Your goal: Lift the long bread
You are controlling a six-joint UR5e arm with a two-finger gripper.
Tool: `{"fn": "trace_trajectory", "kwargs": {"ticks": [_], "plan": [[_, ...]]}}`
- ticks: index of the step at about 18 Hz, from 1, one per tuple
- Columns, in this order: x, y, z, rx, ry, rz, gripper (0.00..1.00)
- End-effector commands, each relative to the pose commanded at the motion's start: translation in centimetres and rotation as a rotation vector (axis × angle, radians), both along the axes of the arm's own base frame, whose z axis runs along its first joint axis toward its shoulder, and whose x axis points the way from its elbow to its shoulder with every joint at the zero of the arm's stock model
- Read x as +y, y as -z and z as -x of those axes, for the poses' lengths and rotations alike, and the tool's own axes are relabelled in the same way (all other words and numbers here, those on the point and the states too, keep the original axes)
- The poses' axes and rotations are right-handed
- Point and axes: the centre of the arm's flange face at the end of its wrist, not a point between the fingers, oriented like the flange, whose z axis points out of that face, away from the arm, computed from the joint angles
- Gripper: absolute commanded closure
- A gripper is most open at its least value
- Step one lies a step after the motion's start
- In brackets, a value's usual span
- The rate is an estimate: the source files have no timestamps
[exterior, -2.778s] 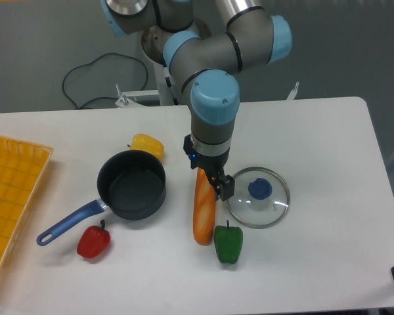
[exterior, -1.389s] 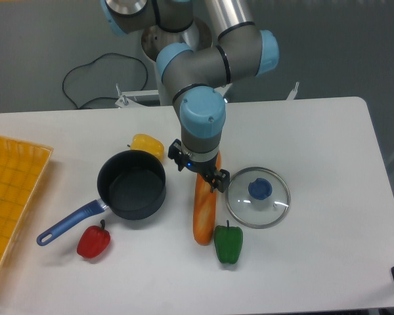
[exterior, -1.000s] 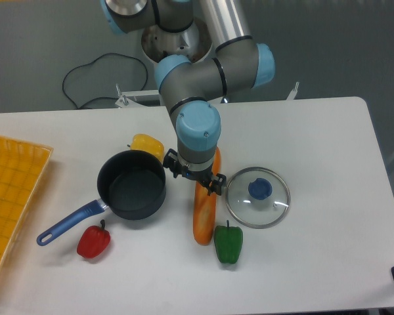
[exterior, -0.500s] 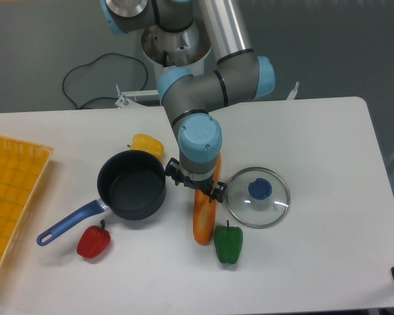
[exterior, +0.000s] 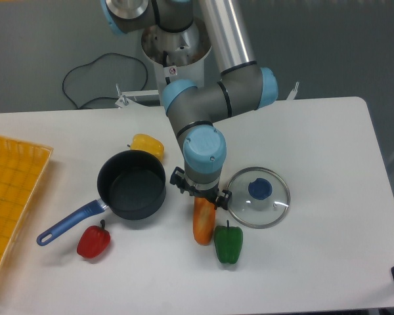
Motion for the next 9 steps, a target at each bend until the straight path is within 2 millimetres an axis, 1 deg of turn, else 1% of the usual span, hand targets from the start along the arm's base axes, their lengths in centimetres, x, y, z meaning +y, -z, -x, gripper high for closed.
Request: {"fn": "trace_trajectory", "kwargs": {"ticks": [2,5,9], "plan": [[0.2,0.8,0.7,-0.003,-0.005,0.003,0.0],[0.5,1.6,1.1,0.015,-0.008,-0.013,0.0],[0.5,1.7,1.3,0.023,-0.011,-0.018,0.0]]}}
